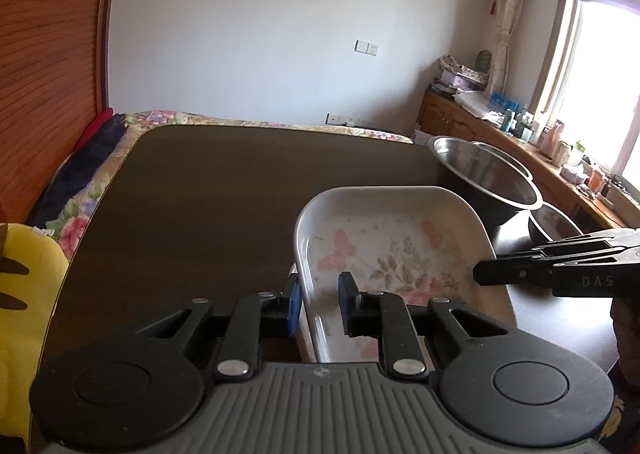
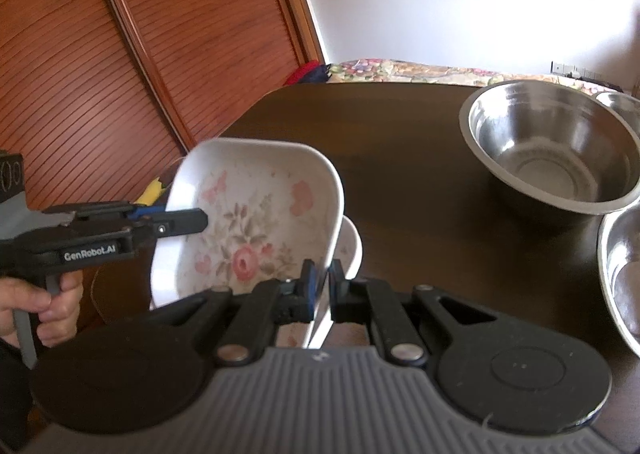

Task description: Organize plates and bowls

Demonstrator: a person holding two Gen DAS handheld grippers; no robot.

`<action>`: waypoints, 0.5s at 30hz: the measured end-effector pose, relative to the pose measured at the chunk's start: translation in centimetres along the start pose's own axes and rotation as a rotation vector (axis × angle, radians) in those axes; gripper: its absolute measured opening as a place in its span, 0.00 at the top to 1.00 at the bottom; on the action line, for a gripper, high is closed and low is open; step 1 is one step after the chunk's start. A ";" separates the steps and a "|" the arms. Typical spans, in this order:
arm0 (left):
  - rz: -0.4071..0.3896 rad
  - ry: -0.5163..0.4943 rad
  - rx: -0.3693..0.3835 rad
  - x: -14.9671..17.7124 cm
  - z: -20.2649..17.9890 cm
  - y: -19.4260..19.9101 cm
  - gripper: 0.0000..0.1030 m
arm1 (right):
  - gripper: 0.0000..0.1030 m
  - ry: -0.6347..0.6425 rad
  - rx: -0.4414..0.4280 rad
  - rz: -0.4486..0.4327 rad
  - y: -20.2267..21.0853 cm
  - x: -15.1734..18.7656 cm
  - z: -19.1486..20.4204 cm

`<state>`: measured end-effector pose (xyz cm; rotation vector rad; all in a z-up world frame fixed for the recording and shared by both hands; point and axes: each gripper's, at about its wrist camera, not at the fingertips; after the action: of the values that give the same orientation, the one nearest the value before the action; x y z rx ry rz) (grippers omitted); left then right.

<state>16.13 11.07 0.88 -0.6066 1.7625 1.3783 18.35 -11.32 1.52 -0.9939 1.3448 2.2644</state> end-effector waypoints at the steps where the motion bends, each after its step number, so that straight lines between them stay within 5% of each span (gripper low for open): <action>1: -0.001 0.006 -0.001 0.1 0.1 -0.1 0.52 | 0.92 0.005 0.003 -0.015 0.0 0.1 0.0; 15: -0.025 0.001 -0.035 0.4 -0.2 -0.2 0.52 | 0.87 0.034 0.017 -0.120 -0.4 1.9 0.1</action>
<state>16.01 10.87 0.41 -0.6461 1.7285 1.3950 17.16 -11.16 -0.05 -1.0814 1.2804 2.1536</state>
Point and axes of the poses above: each gripper's, at about its wrist camera, not at the fingertips, and y roughly against the way its jaws point, z to its left, x to its underside, and after that the axes turned 7 degrees about -y, right-handed
